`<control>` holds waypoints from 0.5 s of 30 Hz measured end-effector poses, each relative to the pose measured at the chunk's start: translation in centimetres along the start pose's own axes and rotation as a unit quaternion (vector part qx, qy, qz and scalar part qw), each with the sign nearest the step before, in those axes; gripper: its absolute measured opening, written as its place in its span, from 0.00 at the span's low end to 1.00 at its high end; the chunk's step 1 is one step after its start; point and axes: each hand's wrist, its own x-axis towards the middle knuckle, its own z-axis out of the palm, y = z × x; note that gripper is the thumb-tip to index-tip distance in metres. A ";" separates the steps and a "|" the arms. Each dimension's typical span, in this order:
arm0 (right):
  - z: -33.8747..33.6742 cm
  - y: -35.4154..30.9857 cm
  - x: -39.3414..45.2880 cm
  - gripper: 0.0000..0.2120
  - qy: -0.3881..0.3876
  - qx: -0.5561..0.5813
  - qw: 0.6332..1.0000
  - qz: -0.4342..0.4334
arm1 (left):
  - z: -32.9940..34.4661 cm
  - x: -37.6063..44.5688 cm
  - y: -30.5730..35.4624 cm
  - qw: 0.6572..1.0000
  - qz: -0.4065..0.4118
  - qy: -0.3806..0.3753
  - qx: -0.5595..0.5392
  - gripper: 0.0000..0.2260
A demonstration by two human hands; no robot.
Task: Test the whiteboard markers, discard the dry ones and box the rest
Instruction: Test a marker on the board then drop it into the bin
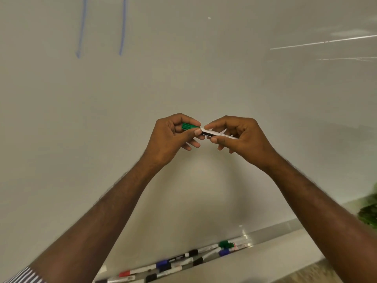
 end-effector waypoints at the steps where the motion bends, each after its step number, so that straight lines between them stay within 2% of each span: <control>1: -0.4 1.3 -0.8 0.12 0.000 0.007 1.000 0.011 | 1.2 0.0 -0.8 1.000 -0.012 -0.008 0.001 0.06; 9: -2.0 12.5 -9.0 0.13 0.001 0.051 0.992 0.117 | 11.5 -1.3 -9.7 0.992 -0.102 -0.079 0.010 0.06; 15: -2.3 21.5 -16.7 0.13 0.031 0.069 0.977 0.201 | 19.4 -3.5 -16.5 0.975 -0.168 -0.143 0.020 0.04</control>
